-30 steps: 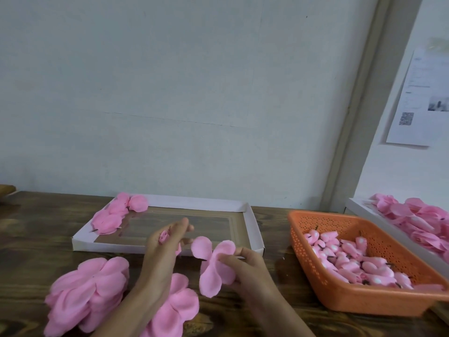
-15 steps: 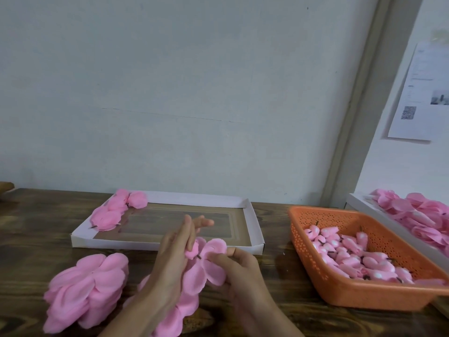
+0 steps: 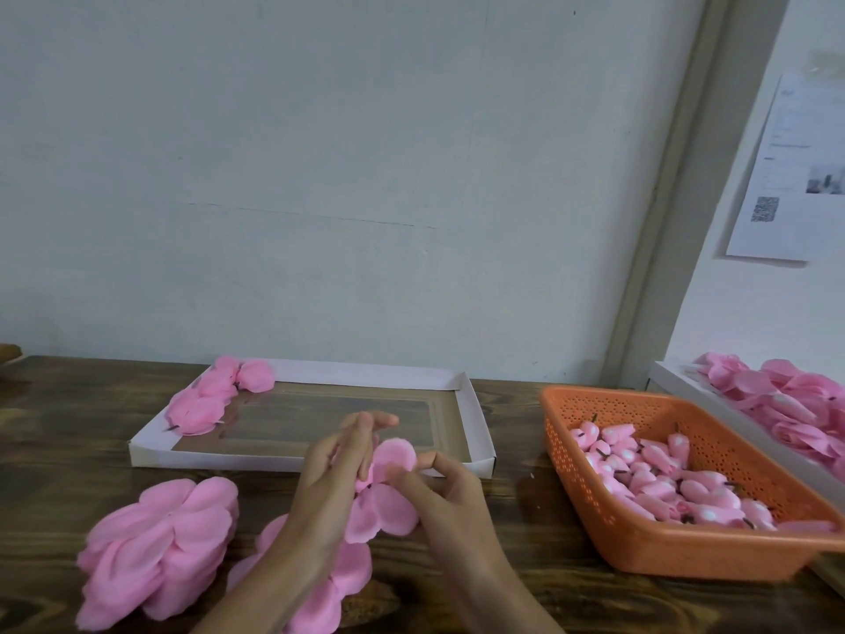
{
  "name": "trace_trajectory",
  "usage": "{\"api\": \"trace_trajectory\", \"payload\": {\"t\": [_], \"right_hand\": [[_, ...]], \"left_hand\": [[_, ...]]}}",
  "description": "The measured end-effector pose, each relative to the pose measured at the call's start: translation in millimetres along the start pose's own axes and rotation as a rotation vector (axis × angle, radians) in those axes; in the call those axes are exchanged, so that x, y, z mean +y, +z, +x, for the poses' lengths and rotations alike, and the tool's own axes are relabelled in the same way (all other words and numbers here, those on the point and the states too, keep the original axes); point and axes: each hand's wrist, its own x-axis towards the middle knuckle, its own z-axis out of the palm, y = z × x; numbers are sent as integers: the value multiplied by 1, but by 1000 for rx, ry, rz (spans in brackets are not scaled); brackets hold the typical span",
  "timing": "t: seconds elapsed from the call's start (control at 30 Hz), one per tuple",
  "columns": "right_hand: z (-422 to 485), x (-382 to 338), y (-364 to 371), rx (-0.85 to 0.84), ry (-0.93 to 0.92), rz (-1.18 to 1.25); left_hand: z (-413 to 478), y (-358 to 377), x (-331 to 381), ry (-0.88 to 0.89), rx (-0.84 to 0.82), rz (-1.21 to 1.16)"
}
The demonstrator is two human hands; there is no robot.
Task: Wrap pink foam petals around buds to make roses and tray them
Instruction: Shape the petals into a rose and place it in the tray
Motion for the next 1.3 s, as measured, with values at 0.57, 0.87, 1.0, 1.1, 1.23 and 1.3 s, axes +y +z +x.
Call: {"api": "trace_trajectory", "payload": {"t": [0.57, 0.87, 1.0, 1.1, 1.23, 1.3], "right_hand": [[-8, 0, 6, 5, -410, -214], [0, 8, 4, 9, -607, -453], [-2, 12, 5, -25, -601, -434], [-3, 15, 7, 7, -630, -443], [0, 7, 3, 1, -566, -296], [4, 2, -2, -28, -509, -217]], "left_hand": [[0, -2, -13, 91, -62, 52], [1, -5, -11, 160, -68, 155], [-2, -6, -13, 169, -86, 191], [-4, -5, -10, 138, -125, 205], [-1, -7, -1, 88, -249, 137], [1, -11, 4, 55, -322, 119]]}}
